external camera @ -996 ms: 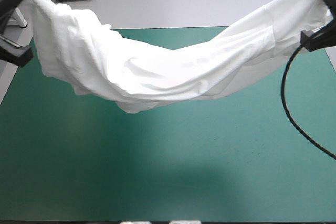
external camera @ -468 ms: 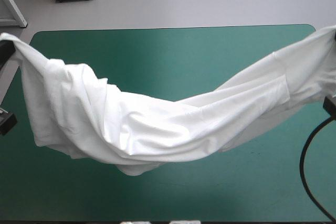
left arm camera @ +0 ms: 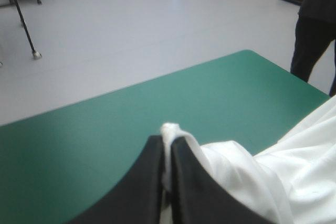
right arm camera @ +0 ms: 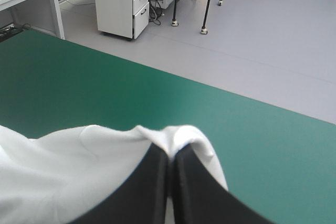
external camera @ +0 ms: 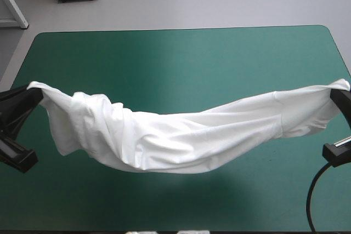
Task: Fold the cloth
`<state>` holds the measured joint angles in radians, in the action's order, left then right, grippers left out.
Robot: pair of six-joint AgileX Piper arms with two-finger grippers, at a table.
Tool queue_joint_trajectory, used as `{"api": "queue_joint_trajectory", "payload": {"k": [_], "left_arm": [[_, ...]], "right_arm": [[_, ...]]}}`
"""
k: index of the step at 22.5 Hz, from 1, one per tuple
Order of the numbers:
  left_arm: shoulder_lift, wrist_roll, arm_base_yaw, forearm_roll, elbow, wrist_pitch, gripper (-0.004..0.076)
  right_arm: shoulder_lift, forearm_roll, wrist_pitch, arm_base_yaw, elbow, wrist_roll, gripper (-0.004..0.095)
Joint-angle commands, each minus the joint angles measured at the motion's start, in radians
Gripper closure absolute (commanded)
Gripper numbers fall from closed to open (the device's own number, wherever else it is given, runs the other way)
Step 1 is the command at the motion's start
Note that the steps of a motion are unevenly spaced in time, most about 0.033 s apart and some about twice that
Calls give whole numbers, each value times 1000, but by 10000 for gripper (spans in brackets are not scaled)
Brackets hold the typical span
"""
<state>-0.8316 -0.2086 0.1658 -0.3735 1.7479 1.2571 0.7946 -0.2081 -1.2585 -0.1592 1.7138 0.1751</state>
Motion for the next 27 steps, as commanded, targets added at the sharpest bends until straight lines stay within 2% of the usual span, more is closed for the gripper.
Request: {"api": "queue_joint_trajectory", "payload": {"k": [1, 7, 11, 14, 16, 17, 19, 21, 27], "left_arm": [[-6, 36, 5, -50, -100, 32, 733], [-27, 23, 5, -45, -274, 32, 733], [-116, 14, 5, 11, -320, 32, 733], [-295, -17, 5, 45, -333, 25, 733], [-410, -48, 5, 45, -333, -35, 733], [-438, -55, 5, 49, -333, -58, 733], [-543, -72, 5, 87, -328, -176, 733], [-614, -72, 5, 149, -292, -229, 733], [-854, -68, 4, 293, -68, -297, 733]], "right_arm": [[6, 3, 9, -1, -77, -18, 921], [43, 6, 12, -1, -288, -18, 921], [156, 23, 35, -1, -324, -5, 921], [340, 57, 146, -1, -324, 21, 921], [463, 56, 218, -1, -318, 40, 921], [495, 56, 228, -1, -313, 49, 921], [641, 56, 264, -1, -261, 81, 921], [740, 59, 273, -1, -185, 107, 921], [983, 134, 301, -1, 24, 107, 921]]}}
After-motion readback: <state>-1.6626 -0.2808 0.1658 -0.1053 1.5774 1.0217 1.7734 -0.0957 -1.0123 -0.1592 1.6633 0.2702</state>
